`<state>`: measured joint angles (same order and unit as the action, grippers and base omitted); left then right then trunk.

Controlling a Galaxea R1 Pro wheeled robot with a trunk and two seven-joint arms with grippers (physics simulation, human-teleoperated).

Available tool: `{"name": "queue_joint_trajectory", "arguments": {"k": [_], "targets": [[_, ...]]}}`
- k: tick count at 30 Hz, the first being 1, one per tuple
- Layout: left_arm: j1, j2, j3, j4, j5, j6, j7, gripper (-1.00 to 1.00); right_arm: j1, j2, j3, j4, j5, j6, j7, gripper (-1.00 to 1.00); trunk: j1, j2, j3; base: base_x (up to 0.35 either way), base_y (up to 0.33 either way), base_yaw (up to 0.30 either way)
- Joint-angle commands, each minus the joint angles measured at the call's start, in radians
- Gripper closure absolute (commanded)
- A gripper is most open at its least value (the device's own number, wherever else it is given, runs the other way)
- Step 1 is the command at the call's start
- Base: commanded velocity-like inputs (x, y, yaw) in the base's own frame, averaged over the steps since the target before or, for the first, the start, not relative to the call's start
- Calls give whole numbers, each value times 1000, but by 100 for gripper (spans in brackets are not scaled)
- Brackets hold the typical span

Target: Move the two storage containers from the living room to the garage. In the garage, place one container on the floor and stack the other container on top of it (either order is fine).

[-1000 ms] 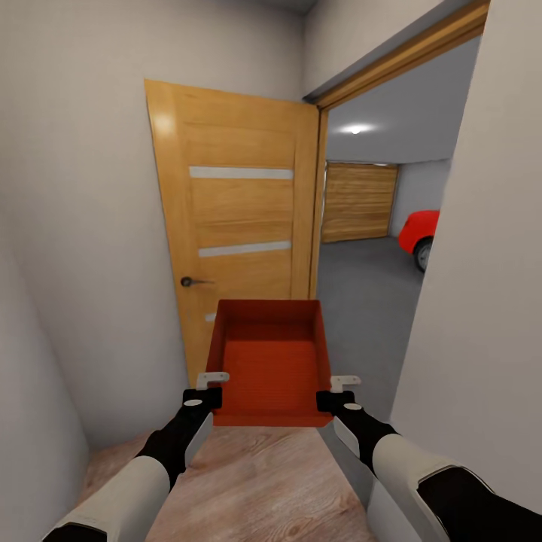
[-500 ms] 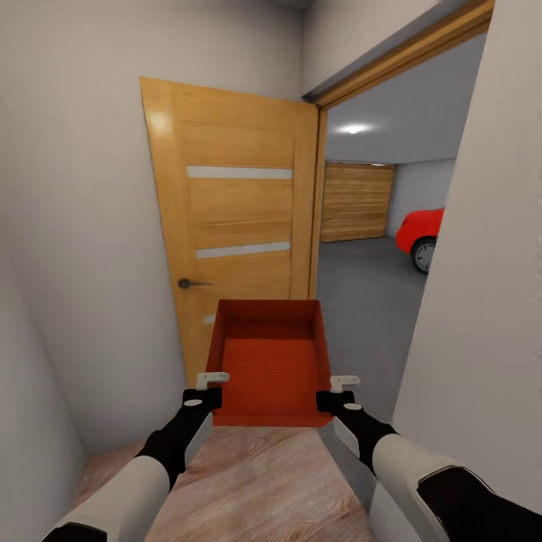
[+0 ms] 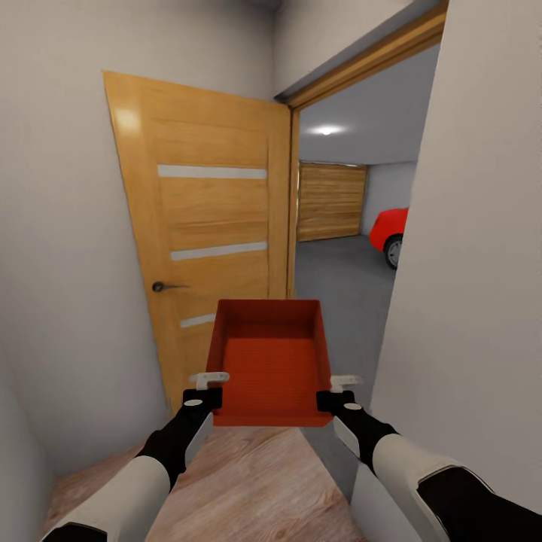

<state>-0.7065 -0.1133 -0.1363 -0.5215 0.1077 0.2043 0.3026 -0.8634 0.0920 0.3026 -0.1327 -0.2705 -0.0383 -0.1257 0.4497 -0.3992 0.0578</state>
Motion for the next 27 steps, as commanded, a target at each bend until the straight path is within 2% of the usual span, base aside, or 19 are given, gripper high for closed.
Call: {"name": "queue_joint_trajectory", "arguments": {"k": [1,27], "targets": [[-1,38,78,-5,-14,-8,12,100,0,-8,-14,5,-16,-5,-6,100,0,-1,0,27,143,-220],[-1,38,78,-5,-14,-8,12,100,0,-7,-14,5,-16,-5,-6,100,0,-1,0,87,272,-220]]}}
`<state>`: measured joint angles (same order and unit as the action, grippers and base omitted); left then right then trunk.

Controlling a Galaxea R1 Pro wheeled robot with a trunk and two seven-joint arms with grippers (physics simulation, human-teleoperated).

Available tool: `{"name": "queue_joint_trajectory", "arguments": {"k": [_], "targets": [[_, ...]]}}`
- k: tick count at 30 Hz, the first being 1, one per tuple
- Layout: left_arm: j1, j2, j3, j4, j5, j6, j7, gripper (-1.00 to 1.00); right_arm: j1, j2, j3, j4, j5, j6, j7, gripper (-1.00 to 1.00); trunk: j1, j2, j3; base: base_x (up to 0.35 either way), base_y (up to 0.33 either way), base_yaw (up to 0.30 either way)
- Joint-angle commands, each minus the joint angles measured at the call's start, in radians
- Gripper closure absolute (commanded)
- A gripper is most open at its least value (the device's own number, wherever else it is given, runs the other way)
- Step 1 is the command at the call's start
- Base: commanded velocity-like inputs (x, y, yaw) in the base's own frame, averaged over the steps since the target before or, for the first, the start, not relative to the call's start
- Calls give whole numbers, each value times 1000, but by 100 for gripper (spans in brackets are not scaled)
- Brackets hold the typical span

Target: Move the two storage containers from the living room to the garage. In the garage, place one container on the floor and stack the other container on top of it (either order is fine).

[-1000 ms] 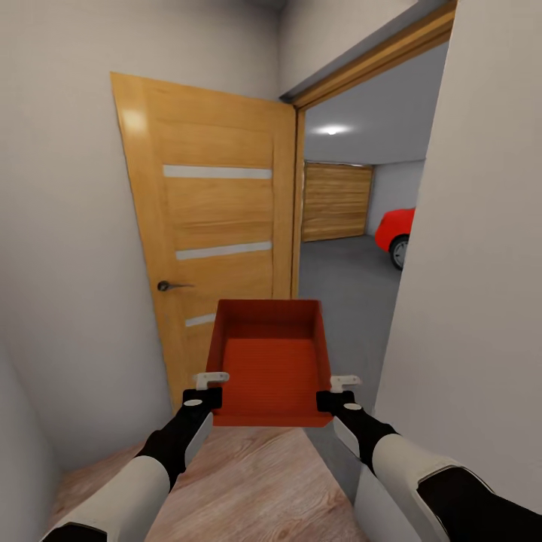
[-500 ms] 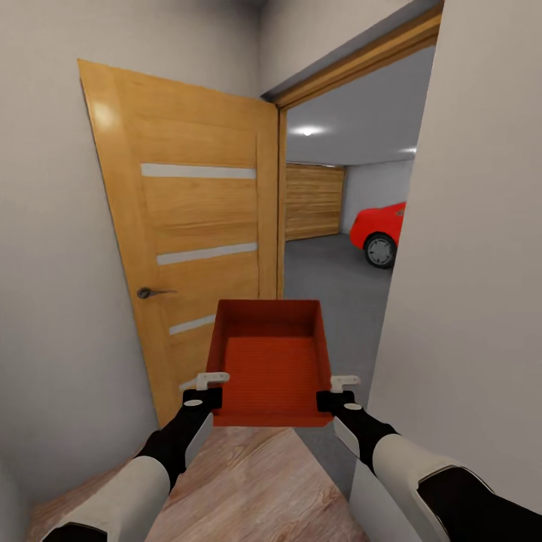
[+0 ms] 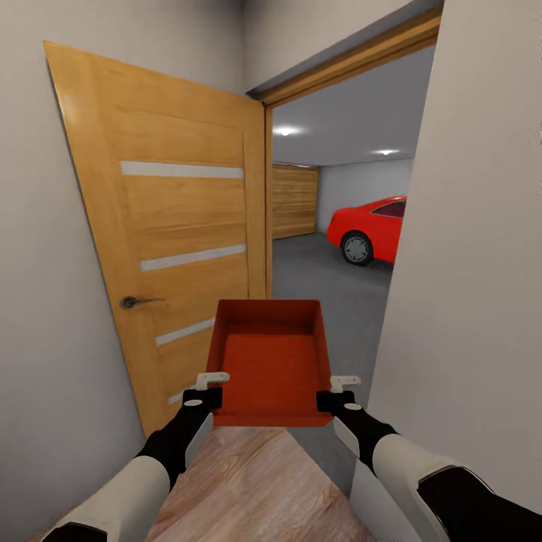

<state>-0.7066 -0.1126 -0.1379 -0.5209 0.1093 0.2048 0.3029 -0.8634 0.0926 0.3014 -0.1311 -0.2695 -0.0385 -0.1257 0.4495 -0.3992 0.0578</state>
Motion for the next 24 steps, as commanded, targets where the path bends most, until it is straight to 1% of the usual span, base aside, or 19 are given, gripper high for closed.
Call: {"name": "queue_joint_trajectory", "arguments": {"k": [1,12,24], "targets": [[-1,37,80,-5,-16,-8,12,100,0,-7,-13,4,-17,-4,-6,100,1,-1,0,93,233,-219],[-1,37,80,-5,-16,-8,12,100,0,-7,-13,4,-17,-4,-6,100,1,-1,0,94,202,-219],[-1,37,80,-5,-16,-8,12,100,0,-7,-13,4,-17,-4,-6,100,1,-1,0,89,126,-220]]}}
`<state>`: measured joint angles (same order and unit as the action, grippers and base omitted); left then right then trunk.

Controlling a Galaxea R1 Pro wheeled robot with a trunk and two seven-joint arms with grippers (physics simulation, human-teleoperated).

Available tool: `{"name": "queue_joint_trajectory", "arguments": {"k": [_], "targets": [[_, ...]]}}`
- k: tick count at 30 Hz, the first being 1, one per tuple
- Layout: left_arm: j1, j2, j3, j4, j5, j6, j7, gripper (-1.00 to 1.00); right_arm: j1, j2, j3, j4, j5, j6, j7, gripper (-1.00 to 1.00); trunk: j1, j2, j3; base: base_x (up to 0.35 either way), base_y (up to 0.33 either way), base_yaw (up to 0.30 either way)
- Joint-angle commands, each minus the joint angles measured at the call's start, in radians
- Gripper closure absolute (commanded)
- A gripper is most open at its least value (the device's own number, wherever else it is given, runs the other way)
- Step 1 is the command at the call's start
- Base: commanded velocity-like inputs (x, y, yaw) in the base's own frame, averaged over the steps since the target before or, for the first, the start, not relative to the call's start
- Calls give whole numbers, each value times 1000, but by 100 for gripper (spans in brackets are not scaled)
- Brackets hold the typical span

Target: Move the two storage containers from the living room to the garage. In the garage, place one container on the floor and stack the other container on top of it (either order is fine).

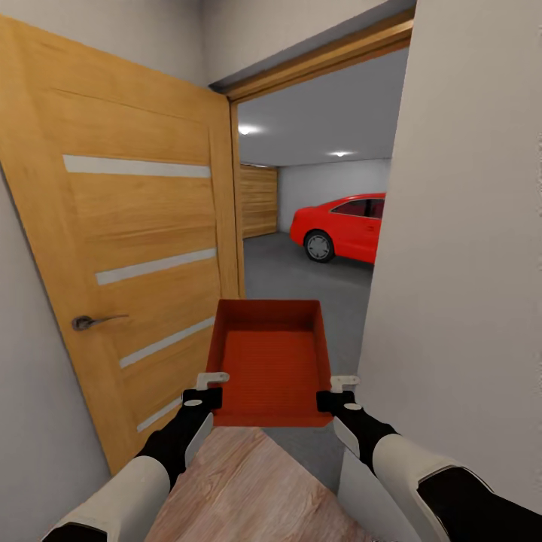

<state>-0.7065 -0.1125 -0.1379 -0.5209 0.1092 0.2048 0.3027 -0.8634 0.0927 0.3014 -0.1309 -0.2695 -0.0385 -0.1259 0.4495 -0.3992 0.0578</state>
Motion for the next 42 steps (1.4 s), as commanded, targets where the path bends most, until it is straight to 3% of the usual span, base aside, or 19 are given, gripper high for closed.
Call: {"name": "queue_joint_trajectory", "arguments": {"k": [1,17,42], "targets": [[-1,37,80,-5,-16,-8,12,100,0,-7,-13,4,-17,-4,-6,100,1,-1,0,86,107,-220],[-1,37,80,-5,-16,-8,12,100,0,-7,-13,4,-17,-4,-6,100,1,-1,0,86,98,-209],[-1,37,80,-5,-16,-8,12,100,0,-8,-13,4,-17,-5,-5,100,1,-1,0,123,142,-9]]}}
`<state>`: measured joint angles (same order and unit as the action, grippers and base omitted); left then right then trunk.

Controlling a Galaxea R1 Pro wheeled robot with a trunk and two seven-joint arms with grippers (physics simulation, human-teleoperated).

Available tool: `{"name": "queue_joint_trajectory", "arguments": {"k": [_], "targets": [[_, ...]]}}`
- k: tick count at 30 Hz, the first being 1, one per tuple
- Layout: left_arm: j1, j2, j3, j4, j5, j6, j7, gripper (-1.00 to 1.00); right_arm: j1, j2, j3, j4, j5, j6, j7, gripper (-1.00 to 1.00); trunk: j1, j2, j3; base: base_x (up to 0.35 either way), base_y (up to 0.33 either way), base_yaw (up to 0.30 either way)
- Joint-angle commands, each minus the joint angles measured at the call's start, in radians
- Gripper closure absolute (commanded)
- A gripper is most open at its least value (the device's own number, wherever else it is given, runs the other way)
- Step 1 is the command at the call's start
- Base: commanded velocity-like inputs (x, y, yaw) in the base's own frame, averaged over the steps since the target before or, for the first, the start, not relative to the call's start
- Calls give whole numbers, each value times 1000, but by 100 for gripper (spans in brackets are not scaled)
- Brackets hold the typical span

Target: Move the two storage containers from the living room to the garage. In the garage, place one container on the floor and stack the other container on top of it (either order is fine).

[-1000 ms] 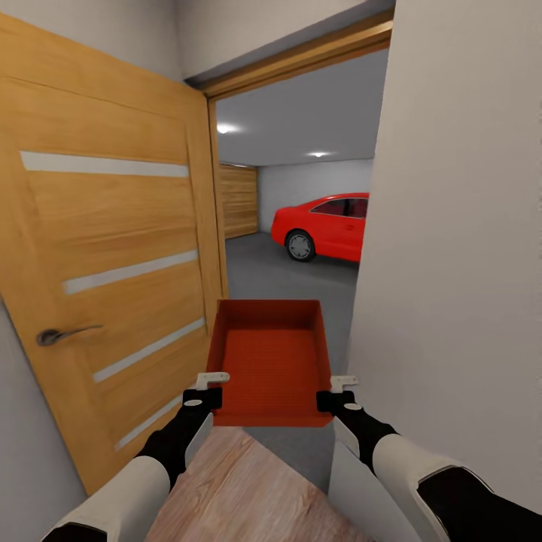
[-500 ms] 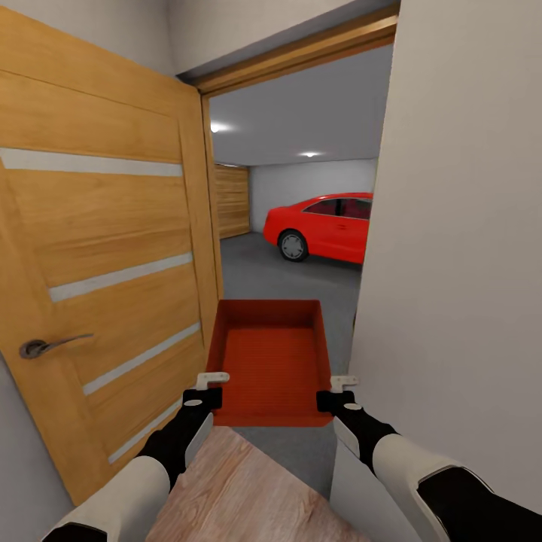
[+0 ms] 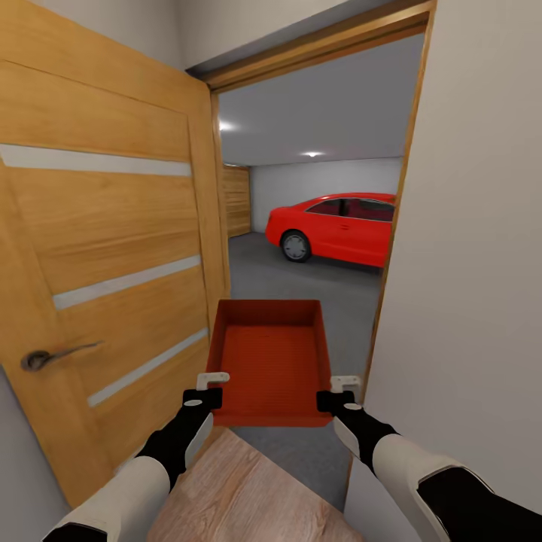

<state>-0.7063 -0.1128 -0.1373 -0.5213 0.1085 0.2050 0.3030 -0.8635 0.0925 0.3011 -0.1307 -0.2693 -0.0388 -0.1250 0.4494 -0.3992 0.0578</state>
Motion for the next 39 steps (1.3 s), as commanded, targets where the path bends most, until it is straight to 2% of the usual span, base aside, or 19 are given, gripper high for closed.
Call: {"name": "queue_joint_trajectory", "arguments": {"k": [1,28,39], "targets": [[-1,38,79,-5,-15,-9,11,100,0,-7,-13,3,-18,-4,-6,100,1,-1,0,145,157,-6],[-1,38,79,-5,-15,-9,11,100,0,-7,-13,3,-18,-4,-7,100,1,-1,0,145,148,-194],[-1,38,79,-5,-15,-9,11,100,0,-7,-13,3,-18,-4,-7,100,1,-1,0,145,150,-28]]}}
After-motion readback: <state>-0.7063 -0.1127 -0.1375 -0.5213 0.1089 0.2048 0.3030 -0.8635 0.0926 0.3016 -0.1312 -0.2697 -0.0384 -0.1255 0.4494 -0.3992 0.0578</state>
